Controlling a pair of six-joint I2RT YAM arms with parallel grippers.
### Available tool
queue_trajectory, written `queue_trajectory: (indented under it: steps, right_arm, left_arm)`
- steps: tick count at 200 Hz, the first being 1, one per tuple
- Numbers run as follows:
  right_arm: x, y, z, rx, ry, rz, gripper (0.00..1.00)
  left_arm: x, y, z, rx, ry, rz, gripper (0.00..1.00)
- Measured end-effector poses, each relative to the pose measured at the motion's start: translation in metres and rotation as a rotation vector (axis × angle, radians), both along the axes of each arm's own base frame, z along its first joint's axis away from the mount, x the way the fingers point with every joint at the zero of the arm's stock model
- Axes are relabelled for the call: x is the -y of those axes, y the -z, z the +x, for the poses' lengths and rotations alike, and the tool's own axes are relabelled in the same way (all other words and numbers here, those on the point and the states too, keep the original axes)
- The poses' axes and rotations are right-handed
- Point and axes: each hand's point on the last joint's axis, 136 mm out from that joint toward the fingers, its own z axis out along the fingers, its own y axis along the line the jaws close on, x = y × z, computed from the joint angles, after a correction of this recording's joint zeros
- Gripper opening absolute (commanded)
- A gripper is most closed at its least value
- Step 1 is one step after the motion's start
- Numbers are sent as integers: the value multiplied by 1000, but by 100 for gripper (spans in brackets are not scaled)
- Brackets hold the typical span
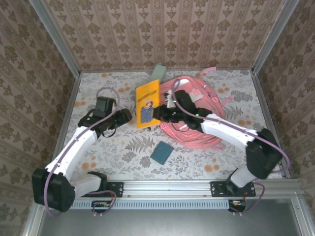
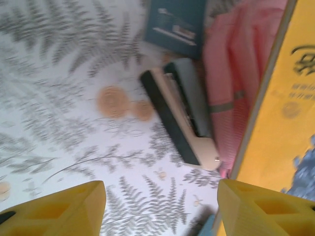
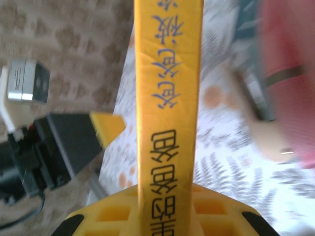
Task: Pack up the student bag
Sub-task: Open the student bag at the center of the table.
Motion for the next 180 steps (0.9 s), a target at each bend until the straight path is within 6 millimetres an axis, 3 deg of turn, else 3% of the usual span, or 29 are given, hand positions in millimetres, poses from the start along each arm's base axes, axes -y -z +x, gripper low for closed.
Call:
queue_trajectory:
  steps: [31, 76, 111, 142, 180]
  right_arm:
    - [84, -18, 1, 52, 229, -69, 0]
    - [186, -49, -27, 126, 509, -169, 0]
    - [258, -37, -59, 95, 715, -250, 0]
    - [304, -22, -90, 42, 858, -331, 0]
    - [326, -20, -113, 37, 929, -389, 0]
  left_arm:
    - [66, -7, 9, 28, 161, 69, 63]
    - [173, -5, 21, 85, 394, 168, 60]
    - [241, 2, 19, 138, 554, 228, 59]
    - [288, 12, 8, 175, 685, 295, 57]
    - [324, 30, -10, 208, 820, 398, 57]
